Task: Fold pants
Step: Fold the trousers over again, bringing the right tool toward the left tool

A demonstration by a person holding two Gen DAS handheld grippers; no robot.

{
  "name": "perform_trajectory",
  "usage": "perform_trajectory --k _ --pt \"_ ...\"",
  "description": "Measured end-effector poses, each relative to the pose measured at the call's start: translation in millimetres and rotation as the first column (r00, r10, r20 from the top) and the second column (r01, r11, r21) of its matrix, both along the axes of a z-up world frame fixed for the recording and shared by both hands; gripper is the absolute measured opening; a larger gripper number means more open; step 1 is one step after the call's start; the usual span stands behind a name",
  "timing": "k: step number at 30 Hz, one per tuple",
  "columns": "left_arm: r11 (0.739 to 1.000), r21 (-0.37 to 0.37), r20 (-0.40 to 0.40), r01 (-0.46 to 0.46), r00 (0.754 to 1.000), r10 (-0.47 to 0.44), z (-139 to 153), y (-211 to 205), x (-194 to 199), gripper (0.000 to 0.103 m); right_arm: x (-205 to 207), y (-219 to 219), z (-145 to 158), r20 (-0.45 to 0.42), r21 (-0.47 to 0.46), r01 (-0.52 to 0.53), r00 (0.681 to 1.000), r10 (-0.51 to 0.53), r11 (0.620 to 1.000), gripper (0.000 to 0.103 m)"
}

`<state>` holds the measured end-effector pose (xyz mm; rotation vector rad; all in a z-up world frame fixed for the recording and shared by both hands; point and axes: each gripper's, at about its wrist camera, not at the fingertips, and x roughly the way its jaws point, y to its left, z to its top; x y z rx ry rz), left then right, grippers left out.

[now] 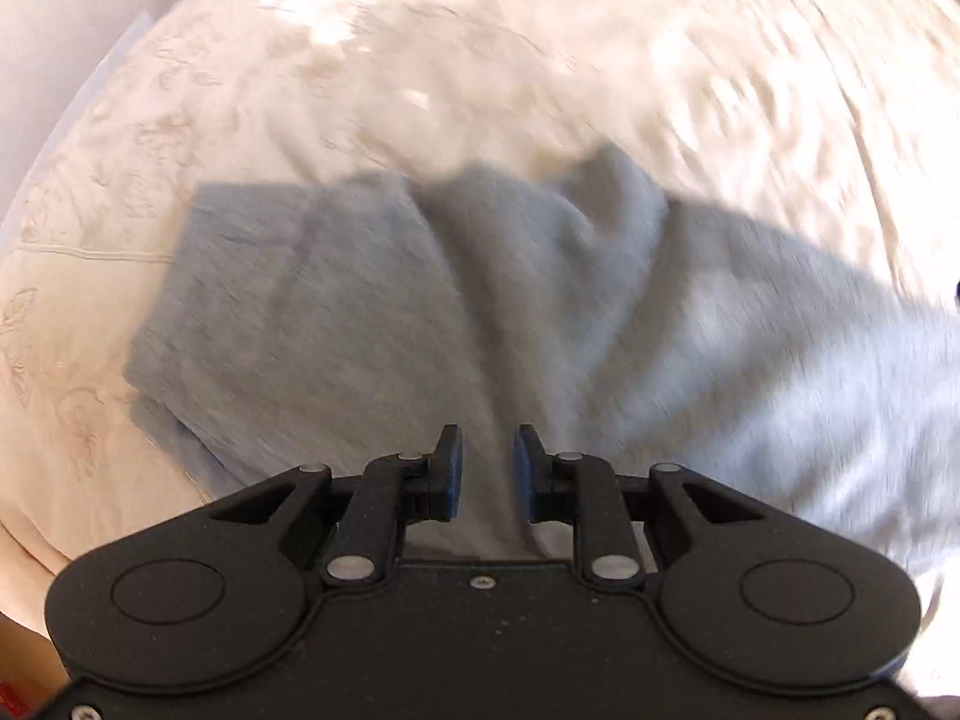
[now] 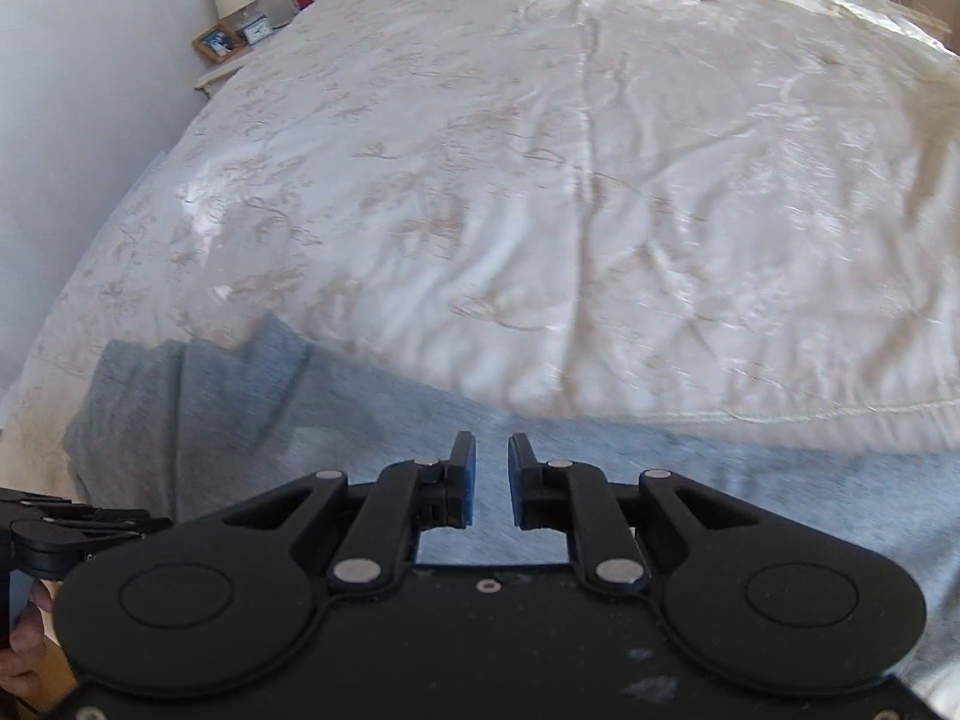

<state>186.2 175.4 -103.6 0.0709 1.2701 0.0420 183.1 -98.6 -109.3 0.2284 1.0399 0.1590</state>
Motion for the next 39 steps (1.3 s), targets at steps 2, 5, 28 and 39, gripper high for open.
perform_trajectory --k 2,5,28,39 --pt "0.999 -0.007 -0.011 -0.047 0.999 0.046 2 21 17 0.031 20 28 1 -0.001 0.041 -0.035 0.999 0.035 0.999 0.016" --pt "0.995 0.077 -0.056 -0.066 0.996 0.071 -13 50 38 0.031 36 69 1 -0.008 0.060 -0.115 0.993 0.116 0.992 0.017" --pt "1.000 -0.004 -0.248 0.008 0.969 -0.009 -68 145 36 0.031 -43 296 -56 -0.073 -0.190 -0.684 0.725 0.685 0.704 0.019" --pt "0.991 0.015 -0.065 0.135 0.989 -0.134 -9 130 58 0.032 -48 286 -60 -0.081 -0.077 -0.644 0.765 0.639 0.761 0.005"
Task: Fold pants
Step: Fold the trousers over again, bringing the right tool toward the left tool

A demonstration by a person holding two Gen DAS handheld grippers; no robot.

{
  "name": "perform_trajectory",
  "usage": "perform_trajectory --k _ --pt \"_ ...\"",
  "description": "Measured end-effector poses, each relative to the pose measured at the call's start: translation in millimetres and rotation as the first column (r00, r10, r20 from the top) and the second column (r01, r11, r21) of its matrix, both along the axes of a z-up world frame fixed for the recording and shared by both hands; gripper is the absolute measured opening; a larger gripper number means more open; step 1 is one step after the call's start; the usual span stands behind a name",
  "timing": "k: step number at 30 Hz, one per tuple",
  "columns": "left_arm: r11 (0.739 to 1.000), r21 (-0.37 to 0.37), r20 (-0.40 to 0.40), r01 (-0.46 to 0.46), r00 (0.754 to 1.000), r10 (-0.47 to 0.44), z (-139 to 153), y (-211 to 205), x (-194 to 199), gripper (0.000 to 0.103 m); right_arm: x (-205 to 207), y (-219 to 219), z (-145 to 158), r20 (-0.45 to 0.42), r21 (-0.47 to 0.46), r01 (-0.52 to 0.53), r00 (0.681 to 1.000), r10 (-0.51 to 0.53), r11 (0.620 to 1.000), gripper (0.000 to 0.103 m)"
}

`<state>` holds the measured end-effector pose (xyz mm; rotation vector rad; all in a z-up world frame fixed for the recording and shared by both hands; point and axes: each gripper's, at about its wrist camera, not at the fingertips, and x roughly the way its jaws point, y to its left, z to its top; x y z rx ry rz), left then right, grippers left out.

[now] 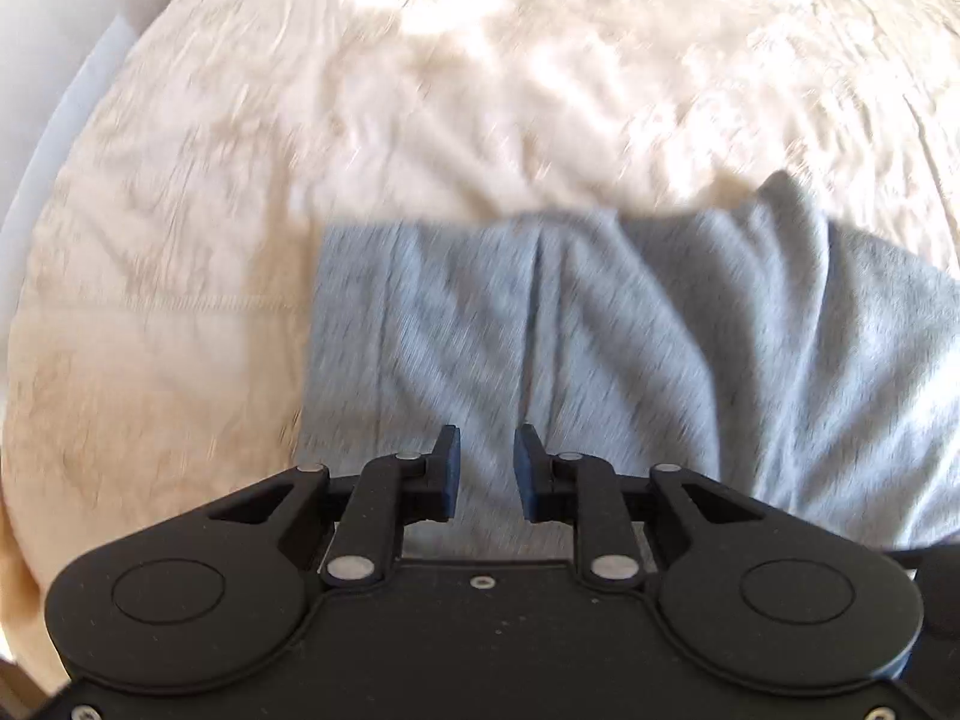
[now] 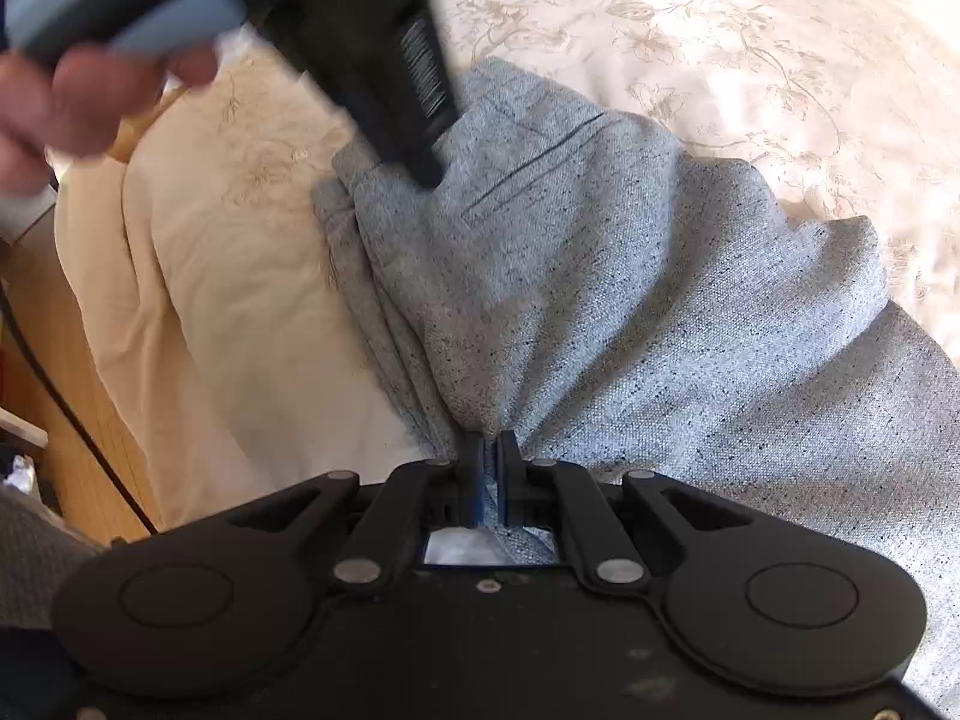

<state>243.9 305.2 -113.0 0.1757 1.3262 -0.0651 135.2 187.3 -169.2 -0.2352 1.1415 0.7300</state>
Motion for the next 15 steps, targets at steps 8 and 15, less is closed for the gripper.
perform_trajectory --k 8,15 --pt "0.990 0.129 -0.068 -0.064 0.995 0.073 -61 14 -12 0.031 2 0 4 -0.013 0.008 -0.017 1.000 0.017 1.000 0.005" --pt "0.971 0.159 -0.174 -0.180 0.963 0.207 -72 43 -39 0.020 2 14 -8 -0.046 -0.009 -0.094 0.995 0.093 0.996 0.005"
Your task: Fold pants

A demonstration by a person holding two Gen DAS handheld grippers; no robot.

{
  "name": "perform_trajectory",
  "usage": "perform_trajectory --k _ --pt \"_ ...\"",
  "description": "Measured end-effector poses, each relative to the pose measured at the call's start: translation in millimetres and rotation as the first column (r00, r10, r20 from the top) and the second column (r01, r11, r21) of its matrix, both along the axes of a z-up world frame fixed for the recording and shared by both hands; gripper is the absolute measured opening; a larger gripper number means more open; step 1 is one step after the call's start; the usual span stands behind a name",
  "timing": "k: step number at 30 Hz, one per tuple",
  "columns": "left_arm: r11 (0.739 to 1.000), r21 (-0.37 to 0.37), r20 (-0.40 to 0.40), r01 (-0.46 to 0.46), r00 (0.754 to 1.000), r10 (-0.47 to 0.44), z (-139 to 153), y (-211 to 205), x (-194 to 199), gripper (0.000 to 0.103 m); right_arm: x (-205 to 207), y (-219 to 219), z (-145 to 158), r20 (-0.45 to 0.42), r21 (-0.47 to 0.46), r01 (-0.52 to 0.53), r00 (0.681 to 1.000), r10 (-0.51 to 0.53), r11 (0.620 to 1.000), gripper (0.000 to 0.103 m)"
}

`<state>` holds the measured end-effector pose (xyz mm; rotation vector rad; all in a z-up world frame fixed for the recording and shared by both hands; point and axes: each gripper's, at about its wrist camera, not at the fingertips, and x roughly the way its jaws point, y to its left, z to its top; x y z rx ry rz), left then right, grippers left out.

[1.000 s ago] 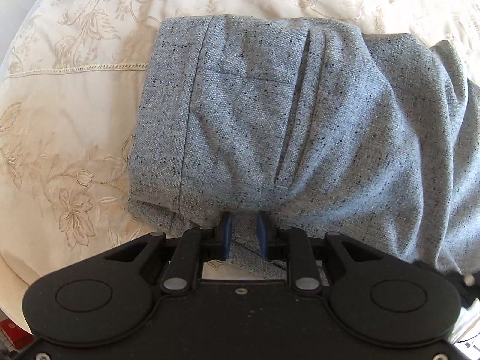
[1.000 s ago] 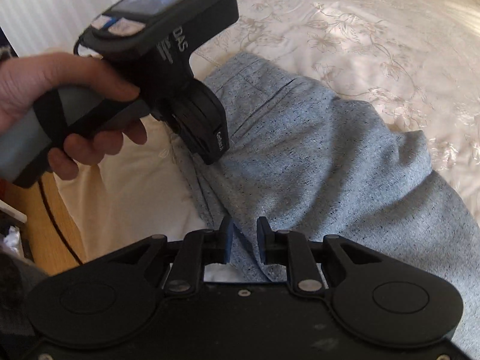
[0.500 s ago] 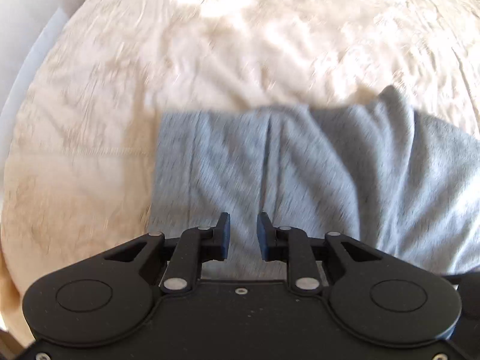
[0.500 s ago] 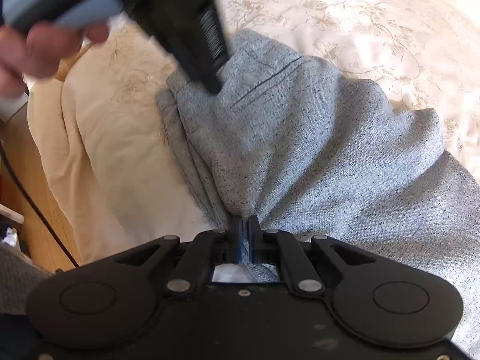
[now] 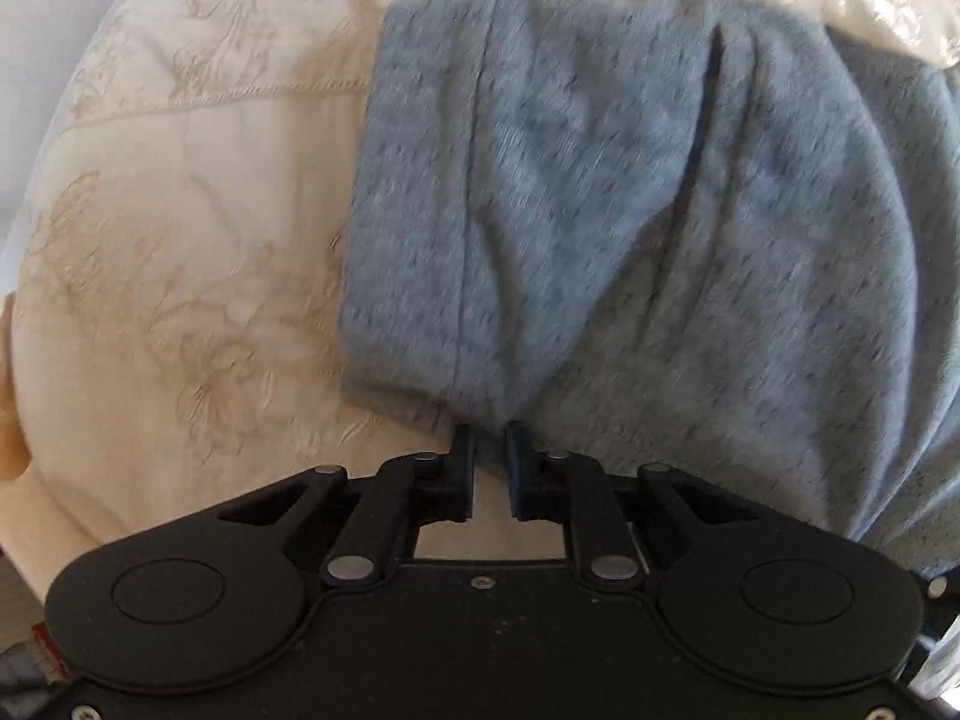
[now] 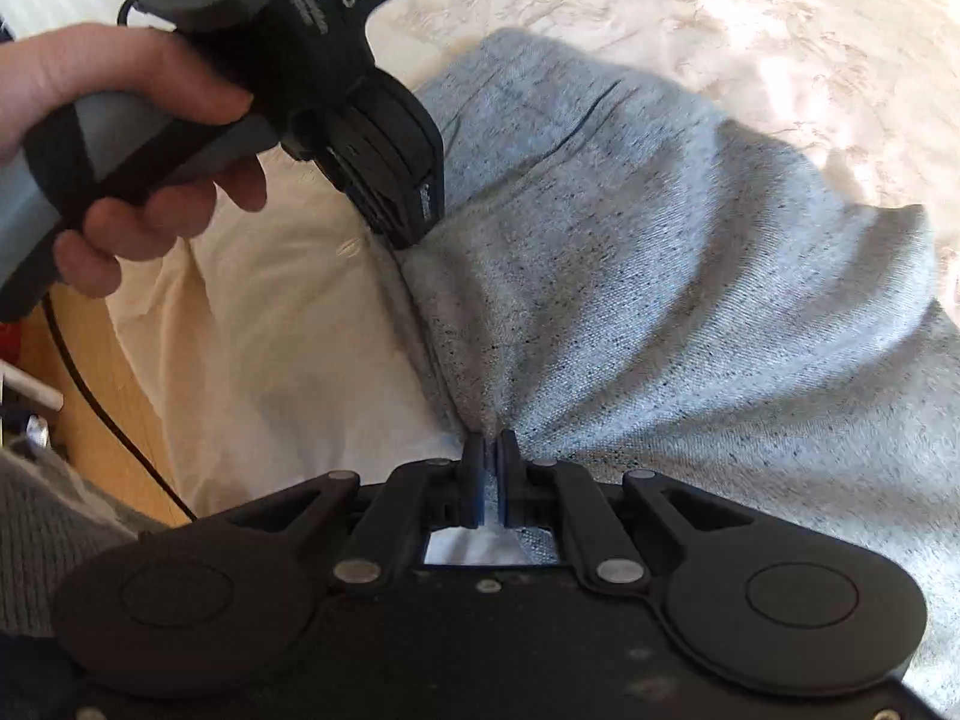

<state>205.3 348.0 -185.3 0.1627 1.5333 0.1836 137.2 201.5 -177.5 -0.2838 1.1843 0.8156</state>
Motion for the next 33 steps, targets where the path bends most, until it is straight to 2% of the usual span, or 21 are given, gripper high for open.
perform_trajectory --k 1,2,6,9,13,15,17,18,20,23,24,29,33 --pt "1.000 -0.001 0.001 0.011 1.000 -0.011 6 -2 -1 0.013 0 0 -2 0.002 -0.004 -0.014 1.000 0.014 1.000 0.005" --pt "1.000 -0.005 0.018 0.023 1.000 -0.023 16 -5 -2 0.013 3 -1 -2 -0.003 -0.002 -0.017 1.000 0.017 1.000 0.005" --pt "0.987 -0.052 0.162 0.155 0.976 -0.145 74 -40 19 0.016 19 -15 1 -0.056 0.034 0.026 0.998 -0.025 0.999 0.005" --pt "0.963 -0.114 0.218 0.245 0.952 -0.216 92 -78 58 0.019 20 -16 -1 -0.055 0.030 0.020 0.998 -0.018 0.999 0.005" --pt "0.933 -0.201 0.209 0.298 0.944 -0.257 85 -128 111 0.022 15 -14 -2 -0.052 0.025 0.017 0.999 -0.016 1.000 0.005" --pt "0.924 -0.217 0.193 0.316 0.941 -0.276 78 -149 133 0.022 15 -15 -5 -0.065 0.032 0.030 0.998 -0.028 0.999 0.005" --pt "0.906 -0.261 0.184 0.332 0.939 -0.290 73 -173 144 0.028 15 -18 -8 -0.074 0.034 0.042 0.997 -0.039 0.999 0.005" --pt "0.904 -0.272 0.177 0.331 0.940 -0.291 69 -182 150 0.031 14 -17 -8 -0.074 0.032 0.045 0.996 -0.043 0.998 0.005" --pt "0.901 -0.279 0.159 0.333 0.941 -0.298 63 -195 162 0.031 13 -16 -9 -0.074 0.026 0.055 0.996 -0.053 0.998 0.005" --pt "0.887 -0.265 0.145 0.377 0.925 -0.350 56 -211 164 0.035 11 -13 -13 -0.062 0.016 0.059 0.996 -0.058 0.998 0.005" --pt "0.887 -0.250 0.136 0.389 0.921 -0.365 54 -216 163 0.038 10 -13 -13 -0.060 0.016 0.062 0.996 -0.061 0.998 0.005" --pt "0.901 -0.226 0.040 0.371 0.927 -0.372 23 -224 162 0.038 6 -16 -14 -0.052 0.036 0.069 0.996 -0.067 0.997 0.005" --pt "0.924 -0.238 -0.003 0.301 0.951 -0.311 10 -214 162 0.029 6 -29 -1 -0.024 0.088 0.079 0.997 -0.077 0.993 0.008"
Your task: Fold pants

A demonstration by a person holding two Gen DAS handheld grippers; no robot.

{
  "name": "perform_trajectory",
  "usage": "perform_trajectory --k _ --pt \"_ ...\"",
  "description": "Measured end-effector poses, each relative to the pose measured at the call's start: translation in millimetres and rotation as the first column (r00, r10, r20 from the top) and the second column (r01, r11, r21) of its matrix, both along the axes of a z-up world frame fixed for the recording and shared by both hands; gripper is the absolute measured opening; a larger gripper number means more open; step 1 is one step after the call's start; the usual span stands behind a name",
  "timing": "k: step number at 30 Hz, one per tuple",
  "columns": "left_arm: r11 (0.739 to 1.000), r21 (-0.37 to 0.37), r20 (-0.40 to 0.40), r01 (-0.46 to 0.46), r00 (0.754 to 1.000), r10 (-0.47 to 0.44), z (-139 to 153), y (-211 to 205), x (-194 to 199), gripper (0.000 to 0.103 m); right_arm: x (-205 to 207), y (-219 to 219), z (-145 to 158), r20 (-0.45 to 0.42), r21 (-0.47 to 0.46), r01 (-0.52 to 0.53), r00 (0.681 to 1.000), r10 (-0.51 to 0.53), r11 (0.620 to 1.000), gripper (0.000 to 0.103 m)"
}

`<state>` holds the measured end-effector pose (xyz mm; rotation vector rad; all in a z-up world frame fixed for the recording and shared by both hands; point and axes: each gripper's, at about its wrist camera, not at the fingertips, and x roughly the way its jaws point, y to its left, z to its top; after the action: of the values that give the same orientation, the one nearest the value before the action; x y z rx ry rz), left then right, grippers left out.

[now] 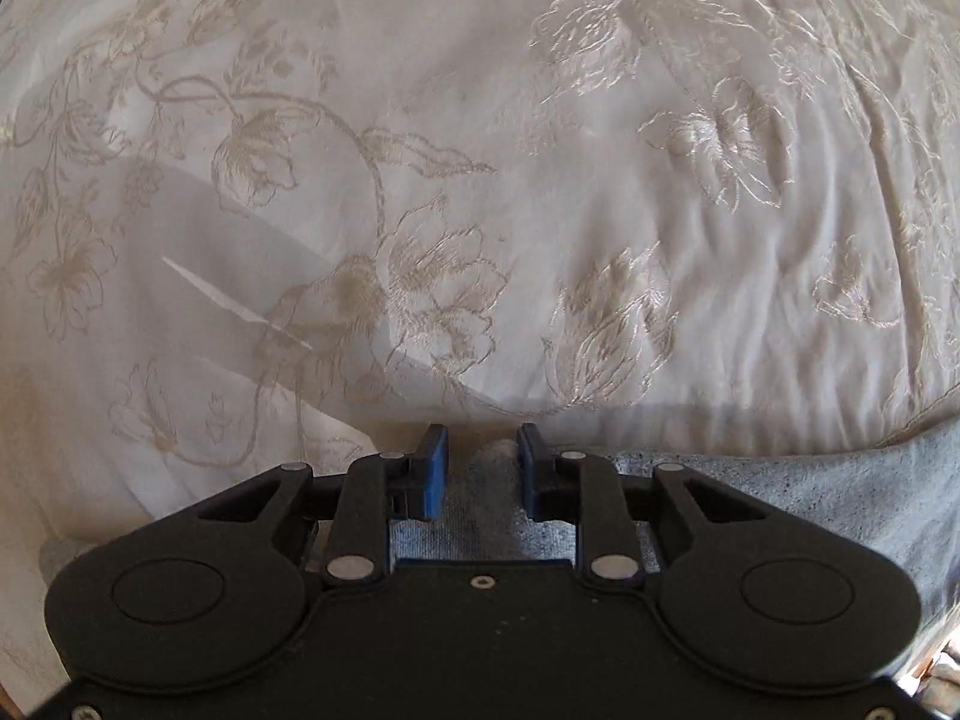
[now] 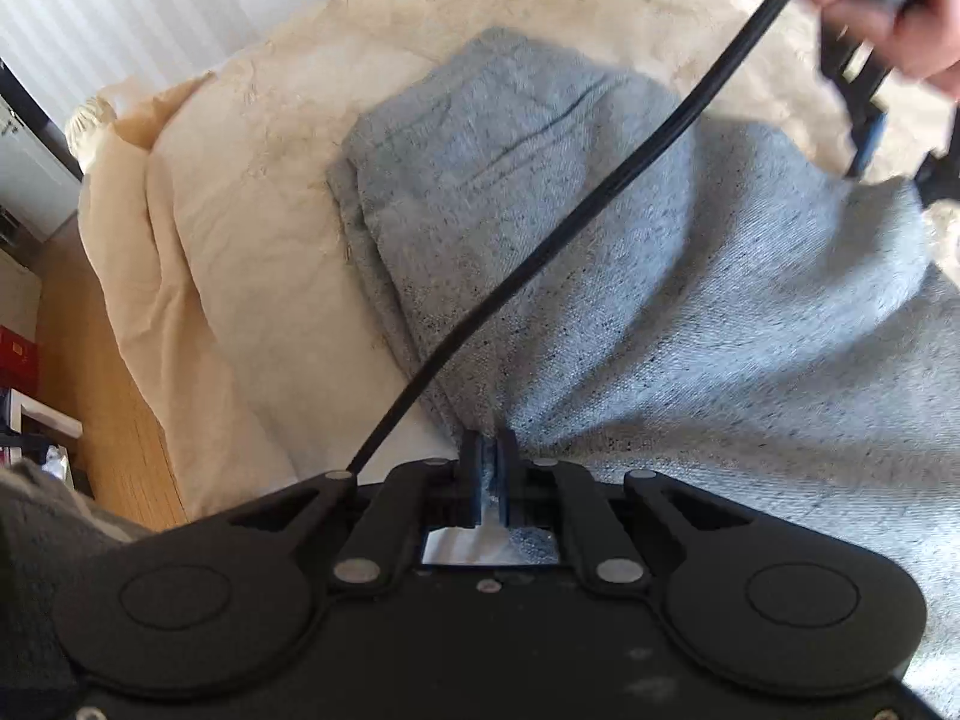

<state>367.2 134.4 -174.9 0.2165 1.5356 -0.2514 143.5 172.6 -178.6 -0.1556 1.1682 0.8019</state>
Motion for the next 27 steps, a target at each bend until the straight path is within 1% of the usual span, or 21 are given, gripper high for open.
perform_trajectory --k 1,2,4,6,7,9,11,12,14,15,17,20,23,25,26,27 --pt "1.000 -0.018 -0.009 -0.024 1.000 0.023 -1 5 0 0.026 2 -10 9 0.013 0.026 0.034 0.999 -0.034 0.999 0.009" --pt "0.999 -0.025 -0.013 -0.036 0.999 0.036 -1 7 0 0.025 3 -22 17 0.025 0.051 0.075 0.997 -0.076 0.996 0.009" --pt "0.999 -0.025 -0.005 -0.043 0.999 0.043 1 11 -1 0.022 9 -49 33 0.053 0.091 0.163 0.984 -0.168 0.982 0.012" --pt "0.998 -0.027 0.004 -0.053 0.999 0.053 3 12 -2 0.019 20 -81 45 0.084 0.106 0.254 0.961 -0.263 0.961 0.013" --pt "0.998 -0.028 0.013 -0.061 0.998 0.062 6 14 -3 0.016 27 -98 49 0.103 0.104 0.301 0.945 -0.311 0.948 0.013" --pt "0.997 -0.026 0.037 -0.071 0.997 0.072 12 14 -7 0.015 42 -126 53 0.141 0.095 0.378 0.911 -0.389 0.921 0.016" --pt "0.998 -0.020 0.079 -0.053 0.995 0.054 23 15 -15 0.015 60 -153 51 0.168 0.085 0.450 0.873 -0.458 0.889 0.016" --pt "0.999 -0.014 0.100 -0.037 0.994 0.038 32 17 -17 0.015 70 -164 50 0.171 0.080 0.474 0.860 -0.481 0.877 0.016" --pt "1.000 -0.005 0.130 -0.014 0.991 0.014 40 19 -27 0.015 89 -182 45 0.180 0.070 0.508 0.840 -0.511 0.859 0.016" --pt "1.000 -0.007 0.135 -0.010 0.991 0.011 43 22 -30 0.015 97 -187 43 0.185 0.067 0.514 0.836 -0.517 0.855 0.016" --pt "1.000 -0.010 0.141 -0.008 0.990 0.009 47 30 -39 0.015 111 -191 37 0.183 0.063 0.512 0.838 -0.514 0.857 0.016" --pt "1.000 -0.009 0.152 0.008 0.988 -0.007 45 30 -45 0.015 129 -191 23 0.174 0.025 0.482 0.861 -0.479 0.876 0.016" --pt "1.000 -0.011 0.157 -0.006 0.988 0.008 46 31 -48 0.015 132 -184 9 0.135 -0.021 0.425 0.898 -0.418 0.905 0.016" --pt "0.999 -0.018 0.157 -0.037 0.987 0.040 42 32 -42 0.014 128 -172 5 0.134 -0.046 0.369 0.923 -0.360 0.928 0.016" --pt "0.999 -0.018 0.160 -0.052 0.986 0.054 40 32 -39 0.013 119 -169 4 0.133 -0.056 0.341 0.934 -0.332 0.938 0.016" --pt "0.998 -0.006 0.168 -0.061 0.984 0.061 39 32 -36 0.002 112 -166 2 0.129 -0.066 0.321 0.942 -0.311 0.945 0.016"
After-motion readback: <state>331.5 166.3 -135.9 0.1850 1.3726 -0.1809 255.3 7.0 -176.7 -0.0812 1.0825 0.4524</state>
